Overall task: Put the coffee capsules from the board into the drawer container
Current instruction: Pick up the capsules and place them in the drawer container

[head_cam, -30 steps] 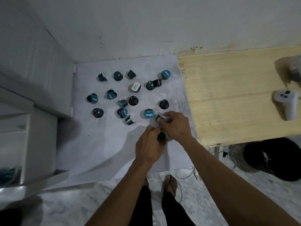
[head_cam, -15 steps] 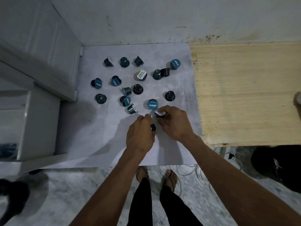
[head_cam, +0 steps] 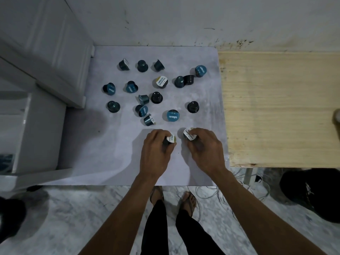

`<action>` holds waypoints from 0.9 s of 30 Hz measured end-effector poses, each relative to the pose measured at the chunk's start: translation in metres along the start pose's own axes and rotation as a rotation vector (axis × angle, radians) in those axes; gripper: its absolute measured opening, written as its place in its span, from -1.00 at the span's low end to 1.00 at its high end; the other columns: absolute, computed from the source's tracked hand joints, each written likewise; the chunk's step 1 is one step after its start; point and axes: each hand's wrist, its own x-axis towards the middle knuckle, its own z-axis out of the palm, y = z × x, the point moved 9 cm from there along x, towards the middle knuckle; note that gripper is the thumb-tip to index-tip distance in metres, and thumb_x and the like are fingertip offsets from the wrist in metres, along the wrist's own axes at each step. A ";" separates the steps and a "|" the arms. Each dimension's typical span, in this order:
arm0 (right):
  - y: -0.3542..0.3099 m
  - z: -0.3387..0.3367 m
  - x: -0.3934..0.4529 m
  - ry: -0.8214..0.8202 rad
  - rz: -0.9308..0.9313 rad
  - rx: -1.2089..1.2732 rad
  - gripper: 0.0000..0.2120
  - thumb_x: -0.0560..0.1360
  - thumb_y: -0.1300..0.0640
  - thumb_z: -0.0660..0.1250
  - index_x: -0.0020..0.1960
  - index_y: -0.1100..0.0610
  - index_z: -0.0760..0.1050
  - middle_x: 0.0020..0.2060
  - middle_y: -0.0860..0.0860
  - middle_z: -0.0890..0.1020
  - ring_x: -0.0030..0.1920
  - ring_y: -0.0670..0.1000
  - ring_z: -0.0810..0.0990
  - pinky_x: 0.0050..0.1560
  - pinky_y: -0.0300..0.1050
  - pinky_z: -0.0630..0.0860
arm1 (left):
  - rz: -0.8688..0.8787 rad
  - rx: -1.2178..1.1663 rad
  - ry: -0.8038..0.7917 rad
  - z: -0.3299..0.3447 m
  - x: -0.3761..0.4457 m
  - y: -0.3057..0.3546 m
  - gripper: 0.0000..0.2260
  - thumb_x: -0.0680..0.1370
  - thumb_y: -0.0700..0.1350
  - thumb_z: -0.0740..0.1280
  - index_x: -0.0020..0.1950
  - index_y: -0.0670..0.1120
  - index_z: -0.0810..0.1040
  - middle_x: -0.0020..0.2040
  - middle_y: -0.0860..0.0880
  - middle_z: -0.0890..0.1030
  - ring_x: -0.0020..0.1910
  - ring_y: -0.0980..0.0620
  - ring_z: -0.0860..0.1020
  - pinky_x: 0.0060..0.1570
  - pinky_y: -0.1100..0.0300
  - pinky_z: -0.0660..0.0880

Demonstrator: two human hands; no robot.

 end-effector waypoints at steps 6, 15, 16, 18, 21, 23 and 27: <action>0.001 -0.001 -0.005 0.052 -0.057 -0.016 -0.75 0.45 0.19 0.48 0.12 0.11 0.60 0.07 -0.02 0.66 0.07 0.06 0.61 0.04 -0.13 0.56 | -0.042 0.019 0.120 -0.009 -0.012 -0.014 -0.77 0.46 -0.09 0.48 0.05 -0.15 0.59 0.05 -0.08 0.66 0.05 -0.08 0.58 0.06 -0.10 0.55; -0.002 -0.001 -0.003 0.091 -0.070 0.020 -0.78 0.43 0.18 0.51 0.06 0.16 0.64 0.00 0.03 0.69 0.00 0.06 0.64 -0.05 -0.09 0.60 | -0.001 -0.043 0.155 -0.018 -0.014 -0.010 -0.76 0.47 -0.10 0.49 0.08 -0.15 0.62 0.08 -0.07 0.67 0.09 -0.02 0.61 0.13 0.00 0.56; -0.004 -0.003 -0.003 0.089 -0.071 0.030 -0.78 0.42 0.18 0.51 0.06 0.16 0.64 -0.01 0.03 0.69 -0.01 0.06 0.65 -0.06 -0.12 0.60 | -0.011 -0.054 0.155 -0.021 -0.014 -0.008 -0.76 0.47 -0.11 0.49 0.09 -0.16 0.62 0.08 -0.06 0.67 0.09 -0.02 0.61 0.15 0.05 0.56; -0.011 -0.006 -0.002 0.081 -0.062 0.057 -0.78 0.41 0.20 0.52 0.05 0.16 0.64 -0.02 0.03 0.69 -0.08 0.05 0.65 -0.10 -0.21 0.56 | -0.023 -0.065 0.176 -0.032 -0.016 -0.003 -0.78 0.46 -0.13 0.50 0.07 -0.15 0.63 0.07 -0.03 0.67 0.08 0.01 0.60 0.15 0.25 0.52; -0.031 -0.014 0.004 0.073 -0.054 0.123 -0.78 0.42 0.19 0.51 0.06 0.15 0.64 -0.04 0.02 0.69 -0.17 0.00 0.64 -0.14 -0.45 0.43 | -0.040 -0.086 0.214 -0.057 -0.018 0.008 -0.80 0.45 -0.16 0.50 0.06 -0.13 0.63 0.06 0.02 0.66 0.08 0.05 0.59 0.10 0.32 0.50; -0.053 -0.023 0.010 0.084 -0.076 0.172 -0.80 0.43 0.16 0.51 0.05 0.13 0.65 -0.05 0.00 0.69 -0.22 -0.03 0.62 -0.21 -0.42 0.44 | -0.036 -0.100 0.255 -0.080 -0.021 0.017 -0.80 0.46 -0.16 0.50 0.06 -0.11 0.63 0.04 0.10 0.65 0.06 0.09 0.58 0.07 0.30 0.50; -0.105 -0.038 0.019 0.115 -0.103 0.281 -0.82 0.43 0.14 0.51 0.01 0.12 0.64 -0.05 -0.03 0.68 -0.30 -0.06 0.60 -0.42 -0.14 0.49 | -0.053 -0.140 0.357 -0.141 -0.029 0.032 -0.80 0.46 -0.15 0.50 0.06 -0.03 0.62 0.02 0.32 0.58 -0.02 0.22 0.55 -0.06 0.38 0.45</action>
